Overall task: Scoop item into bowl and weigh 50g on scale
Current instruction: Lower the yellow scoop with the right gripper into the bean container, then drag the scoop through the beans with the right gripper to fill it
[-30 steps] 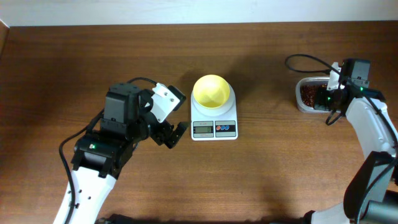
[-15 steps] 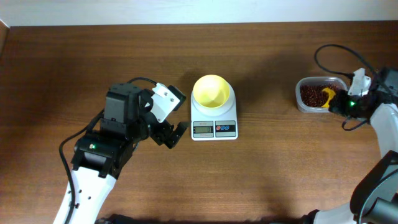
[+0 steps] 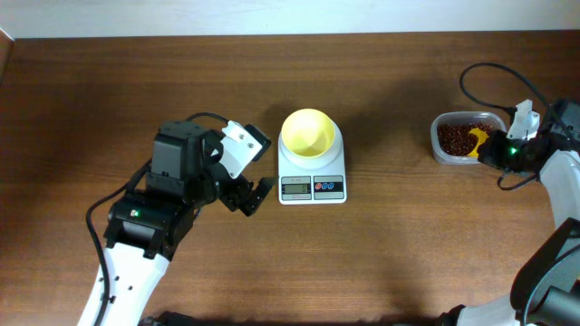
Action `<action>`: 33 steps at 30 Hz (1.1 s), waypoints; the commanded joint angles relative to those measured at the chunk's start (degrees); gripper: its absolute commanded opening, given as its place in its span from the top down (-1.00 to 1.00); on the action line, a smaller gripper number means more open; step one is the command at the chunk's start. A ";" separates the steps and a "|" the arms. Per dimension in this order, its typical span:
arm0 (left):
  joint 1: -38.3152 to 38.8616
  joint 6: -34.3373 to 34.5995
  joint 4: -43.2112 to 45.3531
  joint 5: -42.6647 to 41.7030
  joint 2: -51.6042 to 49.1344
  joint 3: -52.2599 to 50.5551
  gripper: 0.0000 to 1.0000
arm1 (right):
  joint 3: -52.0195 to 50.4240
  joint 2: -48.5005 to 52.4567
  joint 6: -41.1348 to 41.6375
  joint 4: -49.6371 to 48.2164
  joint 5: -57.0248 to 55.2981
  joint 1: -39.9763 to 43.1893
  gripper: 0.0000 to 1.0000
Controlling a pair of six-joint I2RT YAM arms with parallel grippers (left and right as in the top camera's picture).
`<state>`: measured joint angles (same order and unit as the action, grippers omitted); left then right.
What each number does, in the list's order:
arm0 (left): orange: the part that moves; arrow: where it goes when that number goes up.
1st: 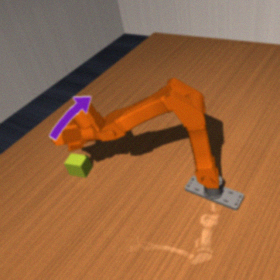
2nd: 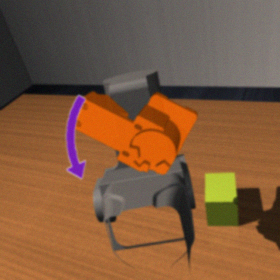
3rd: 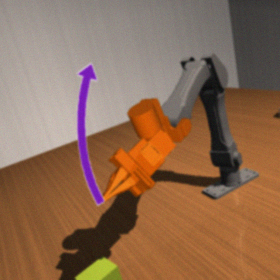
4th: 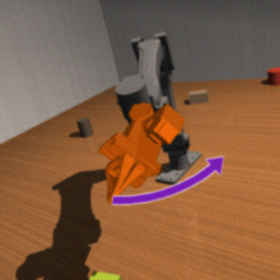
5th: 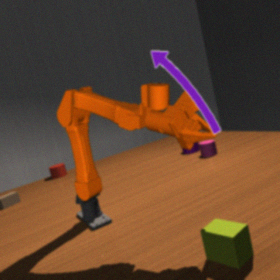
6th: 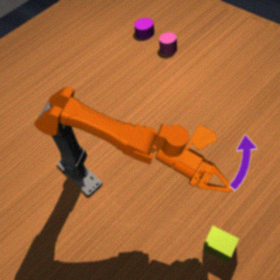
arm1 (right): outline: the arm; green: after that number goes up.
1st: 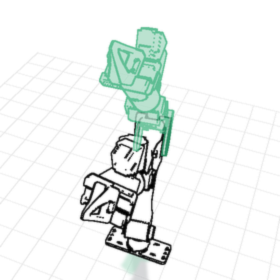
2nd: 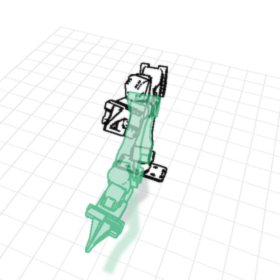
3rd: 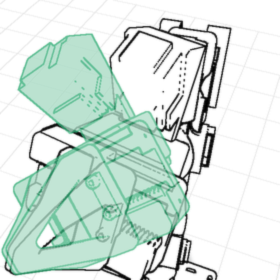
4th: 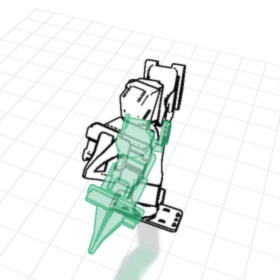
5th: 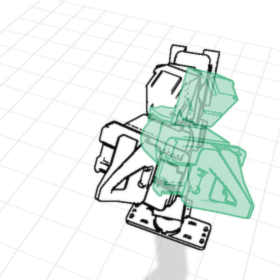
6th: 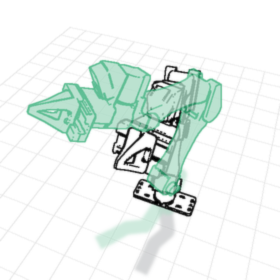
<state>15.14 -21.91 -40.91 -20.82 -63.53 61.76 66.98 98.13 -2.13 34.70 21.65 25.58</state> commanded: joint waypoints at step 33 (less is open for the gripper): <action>-0.20 -0.92 0.11 -0.83 0.24 -0.22 -0.97 | 0.44 6.67 1.05 2.62 17.18 3.87 0.92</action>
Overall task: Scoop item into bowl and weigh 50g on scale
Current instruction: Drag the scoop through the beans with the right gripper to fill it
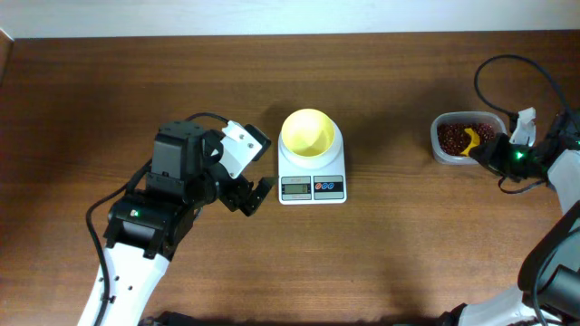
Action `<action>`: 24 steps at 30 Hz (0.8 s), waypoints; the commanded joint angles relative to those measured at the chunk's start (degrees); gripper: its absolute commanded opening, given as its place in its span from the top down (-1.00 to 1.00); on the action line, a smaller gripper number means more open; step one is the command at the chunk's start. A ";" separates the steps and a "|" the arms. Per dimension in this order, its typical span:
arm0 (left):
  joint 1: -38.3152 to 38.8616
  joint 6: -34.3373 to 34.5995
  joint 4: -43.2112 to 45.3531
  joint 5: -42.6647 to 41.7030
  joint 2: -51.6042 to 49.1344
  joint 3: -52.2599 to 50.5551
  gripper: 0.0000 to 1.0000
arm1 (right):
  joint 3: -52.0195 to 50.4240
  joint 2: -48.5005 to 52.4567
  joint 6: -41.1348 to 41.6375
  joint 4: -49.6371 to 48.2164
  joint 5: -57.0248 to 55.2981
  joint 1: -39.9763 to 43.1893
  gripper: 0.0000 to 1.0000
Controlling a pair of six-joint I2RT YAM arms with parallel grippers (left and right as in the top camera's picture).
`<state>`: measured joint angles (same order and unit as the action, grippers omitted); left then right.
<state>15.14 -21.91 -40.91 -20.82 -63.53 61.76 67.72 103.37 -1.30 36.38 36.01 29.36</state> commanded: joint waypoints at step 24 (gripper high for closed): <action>-0.20 -0.92 0.11 -0.85 0.22 -0.22 -0.97 | -0.31 2.01 3.26 -3.89 8.48 1.73 0.92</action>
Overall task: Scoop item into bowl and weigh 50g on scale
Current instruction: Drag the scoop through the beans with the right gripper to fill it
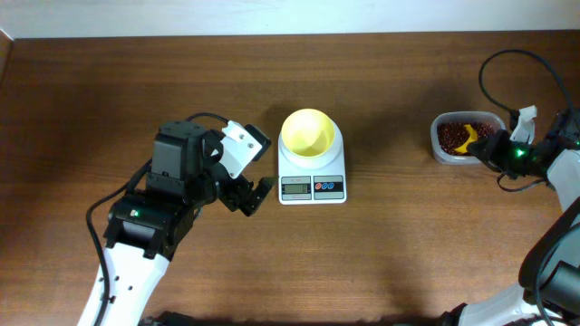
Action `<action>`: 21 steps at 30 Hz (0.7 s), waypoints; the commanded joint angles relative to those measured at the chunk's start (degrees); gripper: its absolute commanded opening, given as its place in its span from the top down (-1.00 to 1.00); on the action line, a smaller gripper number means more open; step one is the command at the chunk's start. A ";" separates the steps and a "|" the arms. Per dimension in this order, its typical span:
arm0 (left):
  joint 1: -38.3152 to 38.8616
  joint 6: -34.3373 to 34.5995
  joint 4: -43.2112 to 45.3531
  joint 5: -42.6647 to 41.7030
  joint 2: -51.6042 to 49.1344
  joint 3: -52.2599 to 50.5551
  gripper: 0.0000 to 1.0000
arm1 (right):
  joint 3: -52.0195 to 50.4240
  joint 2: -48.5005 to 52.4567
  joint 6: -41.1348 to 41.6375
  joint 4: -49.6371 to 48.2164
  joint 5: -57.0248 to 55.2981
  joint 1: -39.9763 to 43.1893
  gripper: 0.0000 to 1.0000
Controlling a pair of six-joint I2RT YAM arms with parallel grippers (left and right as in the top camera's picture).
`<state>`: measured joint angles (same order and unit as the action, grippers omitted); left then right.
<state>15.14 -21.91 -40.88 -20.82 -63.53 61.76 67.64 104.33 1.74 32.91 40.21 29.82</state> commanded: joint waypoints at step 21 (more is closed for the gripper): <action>-0.20 -0.92 0.09 -0.83 0.24 -0.22 -0.97 | -0.22 1.05 0.26 0.81 13.42 4.13 0.92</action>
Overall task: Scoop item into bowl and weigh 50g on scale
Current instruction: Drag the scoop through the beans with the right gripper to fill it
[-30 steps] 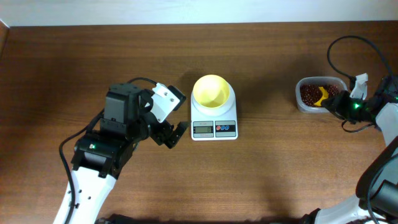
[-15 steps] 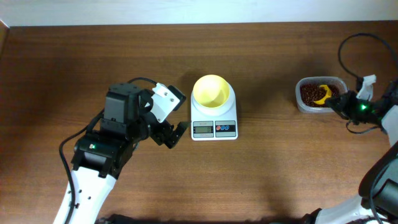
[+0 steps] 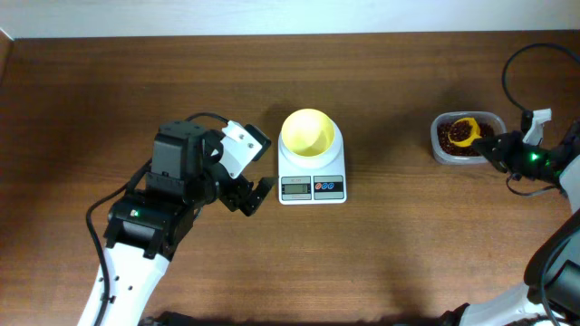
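Observation:
An empty yellow bowl (image 3: 308, 133) stands on the white scale (image 3: 312, 186) at the table's middle. At the right, a clear container (image 3: 443, 149) holds red-brown beans. A yellow scoop (image 3: 465, 129) sits in the container, mouth up, with beans in it. My right gripper (image 3: 490, 147) is at the container's right edge, shut on the scoop's handle, which is mostly hidden. My left gripper (image 3: 254, 195) rests just left of the scale, open and holding nothing.
The scale's display and buttons (image 3: 313, 187) face the front edge. A black cable (image 3: 521, 56) loops above the right arm near the table's right edge. The left arm's body (image 3: 177, 177) takes up the table left of the scale.
The right arm has drawn back to the right. The scoop, then tilted in the beans, now sits mouth up with beans in it. The left arm has not moved.
The scoop was at the container's right side, held by my right gripper. It was then further left and tilted in the beans at each later moment. It now faces up with beans in it. The bowl, scale and left arm stayed put.

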Action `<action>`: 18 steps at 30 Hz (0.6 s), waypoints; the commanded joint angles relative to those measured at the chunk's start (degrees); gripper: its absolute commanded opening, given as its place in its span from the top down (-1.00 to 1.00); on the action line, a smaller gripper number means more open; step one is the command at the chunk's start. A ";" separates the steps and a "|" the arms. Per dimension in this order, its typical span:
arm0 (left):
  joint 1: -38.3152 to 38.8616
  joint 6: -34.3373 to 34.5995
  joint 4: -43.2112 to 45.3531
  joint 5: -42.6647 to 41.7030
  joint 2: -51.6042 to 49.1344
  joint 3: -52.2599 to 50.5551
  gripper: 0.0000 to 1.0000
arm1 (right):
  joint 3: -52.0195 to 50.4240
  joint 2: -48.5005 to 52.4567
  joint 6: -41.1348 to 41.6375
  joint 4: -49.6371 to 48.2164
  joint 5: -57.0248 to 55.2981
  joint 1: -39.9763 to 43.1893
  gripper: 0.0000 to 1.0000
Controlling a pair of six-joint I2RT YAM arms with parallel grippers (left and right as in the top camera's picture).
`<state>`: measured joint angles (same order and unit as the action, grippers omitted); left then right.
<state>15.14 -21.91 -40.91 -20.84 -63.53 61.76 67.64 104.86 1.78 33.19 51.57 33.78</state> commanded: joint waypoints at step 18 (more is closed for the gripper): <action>-0.20 -0.90 0.11 -0.83 0.24 -0.22 -0.97 | -0.22 0.52 0.42 2.14 17.09 6.49 0.92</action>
<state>15.14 -21.91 -40.91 -20.82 -63.53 61.76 67.61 104.86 2.68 35.35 64.27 39.83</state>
